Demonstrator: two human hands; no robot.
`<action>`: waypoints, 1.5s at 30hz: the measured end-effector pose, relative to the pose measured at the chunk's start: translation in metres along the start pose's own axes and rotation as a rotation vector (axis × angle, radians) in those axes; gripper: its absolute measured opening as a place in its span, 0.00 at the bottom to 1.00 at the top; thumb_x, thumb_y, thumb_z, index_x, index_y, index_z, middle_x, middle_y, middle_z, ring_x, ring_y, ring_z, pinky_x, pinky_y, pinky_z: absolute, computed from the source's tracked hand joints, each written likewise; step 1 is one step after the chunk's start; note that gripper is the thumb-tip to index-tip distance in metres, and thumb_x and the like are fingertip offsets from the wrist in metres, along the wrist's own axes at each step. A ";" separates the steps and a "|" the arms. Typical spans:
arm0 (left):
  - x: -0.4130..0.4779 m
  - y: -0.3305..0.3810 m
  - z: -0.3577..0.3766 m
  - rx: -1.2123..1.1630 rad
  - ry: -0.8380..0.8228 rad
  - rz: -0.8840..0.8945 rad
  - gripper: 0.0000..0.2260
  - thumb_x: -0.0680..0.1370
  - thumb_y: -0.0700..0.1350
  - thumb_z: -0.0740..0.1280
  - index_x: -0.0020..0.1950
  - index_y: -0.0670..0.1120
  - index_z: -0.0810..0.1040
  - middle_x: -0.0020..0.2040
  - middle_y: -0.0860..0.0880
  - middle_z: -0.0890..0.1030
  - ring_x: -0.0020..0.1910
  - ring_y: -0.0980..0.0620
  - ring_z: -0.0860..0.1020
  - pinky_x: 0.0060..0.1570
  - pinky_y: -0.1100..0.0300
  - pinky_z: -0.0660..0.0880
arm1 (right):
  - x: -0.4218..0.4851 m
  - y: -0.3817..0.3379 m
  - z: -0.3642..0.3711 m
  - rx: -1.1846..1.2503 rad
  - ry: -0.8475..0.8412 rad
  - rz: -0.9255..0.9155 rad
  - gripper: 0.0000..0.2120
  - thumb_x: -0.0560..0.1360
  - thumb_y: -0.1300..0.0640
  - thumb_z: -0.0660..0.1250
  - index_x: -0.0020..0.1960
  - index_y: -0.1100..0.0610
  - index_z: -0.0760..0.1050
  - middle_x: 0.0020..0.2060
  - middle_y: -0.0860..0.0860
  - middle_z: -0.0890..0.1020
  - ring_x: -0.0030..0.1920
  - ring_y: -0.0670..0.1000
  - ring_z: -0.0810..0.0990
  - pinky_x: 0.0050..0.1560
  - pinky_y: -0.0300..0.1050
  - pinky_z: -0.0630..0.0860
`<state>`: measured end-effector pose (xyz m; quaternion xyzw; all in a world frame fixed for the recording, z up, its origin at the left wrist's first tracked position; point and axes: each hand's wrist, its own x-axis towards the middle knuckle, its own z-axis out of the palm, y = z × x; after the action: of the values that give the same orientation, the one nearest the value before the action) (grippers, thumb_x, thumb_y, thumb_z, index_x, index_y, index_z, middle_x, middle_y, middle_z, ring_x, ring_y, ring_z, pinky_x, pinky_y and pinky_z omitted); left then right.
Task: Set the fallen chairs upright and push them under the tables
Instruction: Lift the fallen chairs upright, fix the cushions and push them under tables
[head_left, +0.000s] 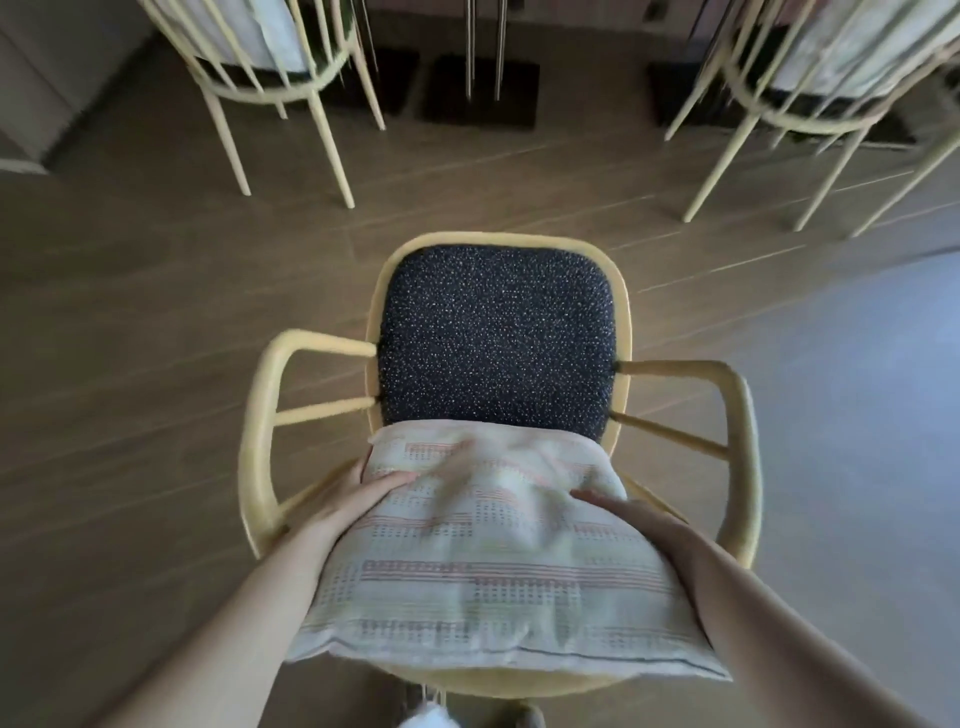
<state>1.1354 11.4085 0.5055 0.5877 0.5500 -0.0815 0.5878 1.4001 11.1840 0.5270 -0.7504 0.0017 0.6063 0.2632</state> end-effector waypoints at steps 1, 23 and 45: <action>0.008 0.013 -0.006 0.021 -0.015 -0.021 0.37 0.69 0.61 0.80 0.74 0.53 0.74 0.68 0.46 0.81 0.65 0.44 0.79 0.65 0.53 0.74 | -0.008 -0.015 -0.002 0.011 -0.025 -0.020 0.27 0.77 0.43 0.75 0.69 0.60 0.79 0.51 0.52 0.85 0.49 0.47 0.83 0.52 0.43 0.76; 0.187 0.198 -0.074 0.143 -0.266 -0.064 0.49 0.67 0.65 0.68 0.86 0.56 0.55 0.85 0.48 0.58 0.81 0.42 0.62 0.76 0.50 0.63 | 0.051 -0.231 -0.074 0.105 0.061 0.094 0.27 0.75 0.47 0.77 0.69 0.60 0.81 0.65 0.61 0.84 0.70 0.61 0.79 0.77 0.55 0.69; -0.026 0.188 -0.010 0.810 0.113 0.930 0.30 0.67 0.75 0.72 0.60 0.57 0.82 0.55 0.56 0.79 0.54 0.53 0.75 0.51 0.54 0.73 | -0.051 -0.129 0.004 -1.021 0.574 -1.025 0.36 0.74 0.25 0.55 0.69 0.47 0.79 0.62 0.52 0.79 0.63 0.57 0.76 0.66 0.56 0.73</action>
<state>1.2591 11.4575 0.6408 0.9457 0.1919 0.0120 0.2620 1.4245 11.2804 0.6233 -0.8134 -0.5567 0.1168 0.1218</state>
